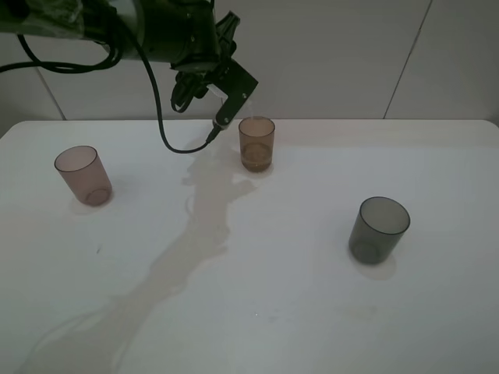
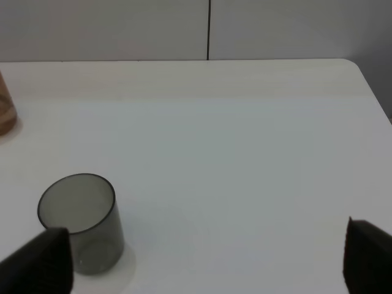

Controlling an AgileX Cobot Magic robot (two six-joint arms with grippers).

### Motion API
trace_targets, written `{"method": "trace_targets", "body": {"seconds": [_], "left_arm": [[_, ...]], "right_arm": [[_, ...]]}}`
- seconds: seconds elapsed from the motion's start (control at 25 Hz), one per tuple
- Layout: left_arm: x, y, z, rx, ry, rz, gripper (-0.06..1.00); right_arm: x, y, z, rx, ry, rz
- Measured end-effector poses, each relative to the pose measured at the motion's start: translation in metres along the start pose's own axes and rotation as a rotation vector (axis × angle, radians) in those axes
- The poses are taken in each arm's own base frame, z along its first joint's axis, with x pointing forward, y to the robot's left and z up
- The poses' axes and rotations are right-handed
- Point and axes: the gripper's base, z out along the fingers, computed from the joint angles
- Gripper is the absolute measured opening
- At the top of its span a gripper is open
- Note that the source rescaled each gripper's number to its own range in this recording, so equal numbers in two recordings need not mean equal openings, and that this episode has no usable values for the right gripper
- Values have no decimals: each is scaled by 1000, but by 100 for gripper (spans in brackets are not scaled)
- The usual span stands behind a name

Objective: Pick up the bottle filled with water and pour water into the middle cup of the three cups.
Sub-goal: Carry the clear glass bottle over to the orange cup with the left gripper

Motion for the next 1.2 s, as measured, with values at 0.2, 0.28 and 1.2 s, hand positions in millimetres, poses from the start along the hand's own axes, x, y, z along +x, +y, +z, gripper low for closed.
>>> {"method": "trace_targets", "body": {"seconds": [0.2,0.28,1.2], "left_arm": [[-2,2,-1,-21,-14,12,2],[-5,4,-2,-27,-20,16,2],[-13,-3,-1,-53,-16,151,2]], "right_arm": [[0,0,0,5,0,-3],[0,0,0,0,0,0],[0,0,0,0,0,0]]}}
